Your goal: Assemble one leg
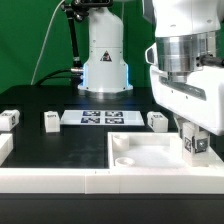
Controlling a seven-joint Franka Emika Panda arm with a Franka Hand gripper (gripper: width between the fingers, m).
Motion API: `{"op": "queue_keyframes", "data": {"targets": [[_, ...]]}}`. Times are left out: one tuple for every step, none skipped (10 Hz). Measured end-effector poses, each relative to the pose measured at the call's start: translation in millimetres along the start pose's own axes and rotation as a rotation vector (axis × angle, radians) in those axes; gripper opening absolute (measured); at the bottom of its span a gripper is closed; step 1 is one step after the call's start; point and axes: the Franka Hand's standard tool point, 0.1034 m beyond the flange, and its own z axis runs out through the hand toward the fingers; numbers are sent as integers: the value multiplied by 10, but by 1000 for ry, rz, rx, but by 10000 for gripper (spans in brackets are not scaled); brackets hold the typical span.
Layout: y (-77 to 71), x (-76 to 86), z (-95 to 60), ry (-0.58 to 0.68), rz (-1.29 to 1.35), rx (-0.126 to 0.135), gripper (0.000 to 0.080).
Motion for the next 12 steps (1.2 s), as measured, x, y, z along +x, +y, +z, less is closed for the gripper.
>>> {"op": "queue_keyframes", "data": {"targets": [[0,-2,2,0,11,0,292],[2,-1,10,0,-14,-1,292],[4,-1,14,0,-32,-2,475],[3,-2,13,0,-45,-1,613],[-2,-1,10,1,-95,-1,613],[-7,-3,6,3,-227,-1,643],[-8,-9,7,5,-372,-2,643],[-10,-15,7,7,-472,-3,648],[-13,-11,8,8,-617,-4,649],[-15,-4,7,13,-749,-8,649],[-14,-3,8,14,-835,-10,649],[-14,0,7,19,-933,-15,649]]}}
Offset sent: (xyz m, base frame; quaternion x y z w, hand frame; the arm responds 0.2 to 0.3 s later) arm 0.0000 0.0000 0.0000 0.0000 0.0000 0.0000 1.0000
